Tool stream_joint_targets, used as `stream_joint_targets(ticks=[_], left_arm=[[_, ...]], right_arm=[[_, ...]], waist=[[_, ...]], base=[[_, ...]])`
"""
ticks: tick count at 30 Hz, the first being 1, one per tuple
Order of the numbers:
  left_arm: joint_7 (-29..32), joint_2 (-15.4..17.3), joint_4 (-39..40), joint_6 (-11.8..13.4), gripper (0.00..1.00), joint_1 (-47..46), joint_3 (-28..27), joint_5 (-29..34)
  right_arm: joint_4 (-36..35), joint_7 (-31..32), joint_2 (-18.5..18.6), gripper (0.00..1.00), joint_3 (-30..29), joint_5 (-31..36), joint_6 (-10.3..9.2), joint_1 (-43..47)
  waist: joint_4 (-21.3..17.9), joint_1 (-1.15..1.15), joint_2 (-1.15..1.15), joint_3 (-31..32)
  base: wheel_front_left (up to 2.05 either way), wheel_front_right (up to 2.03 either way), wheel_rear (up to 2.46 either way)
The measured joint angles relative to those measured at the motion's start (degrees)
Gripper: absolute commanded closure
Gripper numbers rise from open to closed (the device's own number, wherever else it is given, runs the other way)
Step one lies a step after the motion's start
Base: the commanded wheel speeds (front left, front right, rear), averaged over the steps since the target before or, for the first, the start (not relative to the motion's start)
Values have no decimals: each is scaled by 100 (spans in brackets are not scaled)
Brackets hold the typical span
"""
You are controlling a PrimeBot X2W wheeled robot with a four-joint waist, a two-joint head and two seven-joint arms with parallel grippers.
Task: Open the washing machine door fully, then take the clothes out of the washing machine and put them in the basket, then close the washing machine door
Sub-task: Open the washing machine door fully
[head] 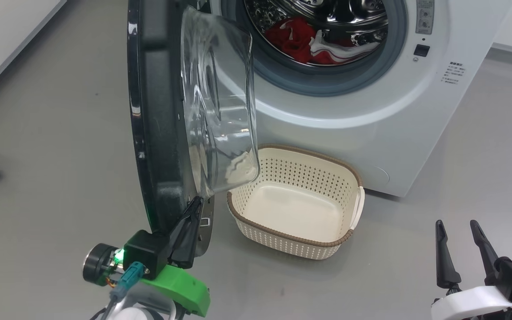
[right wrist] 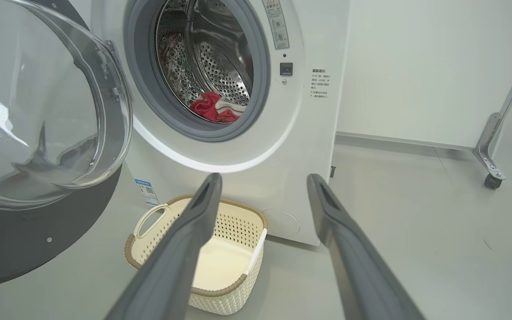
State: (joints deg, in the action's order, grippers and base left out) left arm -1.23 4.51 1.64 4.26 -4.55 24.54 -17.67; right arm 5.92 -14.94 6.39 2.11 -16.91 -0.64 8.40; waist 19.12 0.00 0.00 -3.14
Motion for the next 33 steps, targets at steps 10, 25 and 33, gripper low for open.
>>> stream_joint_targets(ticks=[10, 25, 33], left_arm=[[-135, 5, -32, 101, 100, 72, -448, -147], [-299, 179, -304, 169, 100, 103, -1429, -330], [-437, 231, -544, 196, 100, -27, -1875, -511]], right_arm=[[-4, 0, -11, 0, 1, 96, 60, 0], [-35, 0, 31, 0, 11, 202, 160, -23], [-70, 0, 81, 0, -2, 244, 203, -91]], waist=[[223, 0, 0, -50], [211, 0, 0, -255], [174, 0, 0, -388]], base=[[0, 0, 0], [0, 0, 0], [0, 0, 0]])
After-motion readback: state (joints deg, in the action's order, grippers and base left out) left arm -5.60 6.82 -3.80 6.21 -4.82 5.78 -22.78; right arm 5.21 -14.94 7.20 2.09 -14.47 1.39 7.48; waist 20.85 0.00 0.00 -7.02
